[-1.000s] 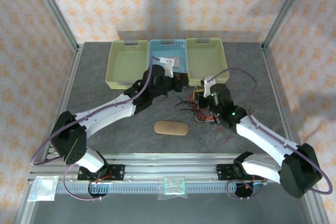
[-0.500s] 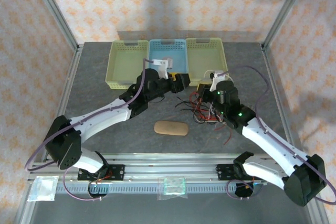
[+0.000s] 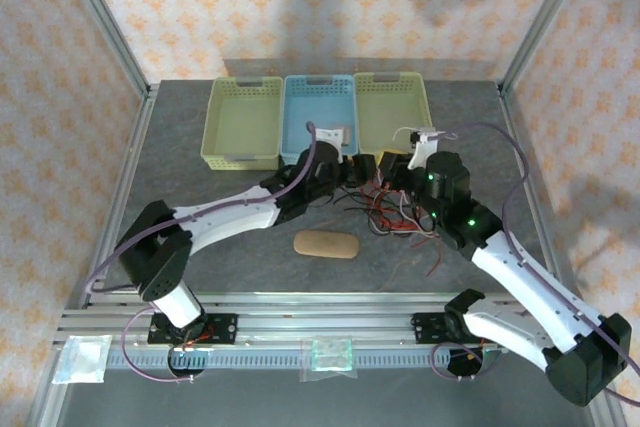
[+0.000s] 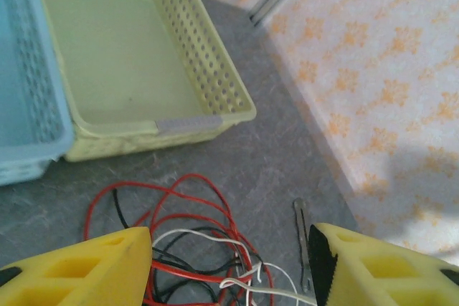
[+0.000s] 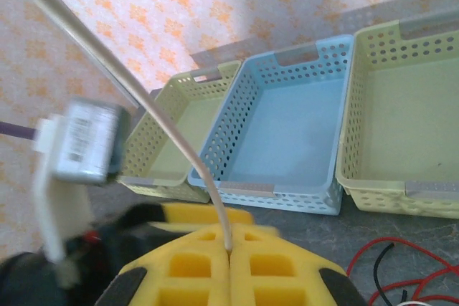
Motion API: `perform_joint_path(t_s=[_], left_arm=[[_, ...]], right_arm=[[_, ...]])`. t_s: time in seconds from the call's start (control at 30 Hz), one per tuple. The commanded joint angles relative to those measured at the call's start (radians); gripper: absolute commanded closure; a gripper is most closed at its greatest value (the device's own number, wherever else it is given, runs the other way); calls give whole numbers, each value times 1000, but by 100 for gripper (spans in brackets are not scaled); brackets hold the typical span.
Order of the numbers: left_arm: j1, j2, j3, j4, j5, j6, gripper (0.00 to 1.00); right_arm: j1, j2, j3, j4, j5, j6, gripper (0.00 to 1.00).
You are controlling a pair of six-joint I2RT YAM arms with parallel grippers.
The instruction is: Untangle the cables
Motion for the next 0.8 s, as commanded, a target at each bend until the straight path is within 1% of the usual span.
perform_joint_path(t_s=[0.0, 0.13, 0.3, 0.67, 0.77], left_arm=[[-7, 37, 33, 11, -27, -59, 40], [-13, 73, 25, 40, -8, -75, 40], [-28, 135, 58, 24, 43, -69, 40], [-44, 236, 91, 21, 64, -74, 40], [-45, 243, 101, 16, 62, -73, 40]], right_arm=[[-1, -25, 20, -15, -7, -14, 100], [-1, -38, 32, -38, 19, -17, 100], [-1, -64, 46, -38, 9, -20, 100], [0, -97, 71, -74, -7, -10, 100], [-1, -102, 88, -88, -12, -13, 100]])
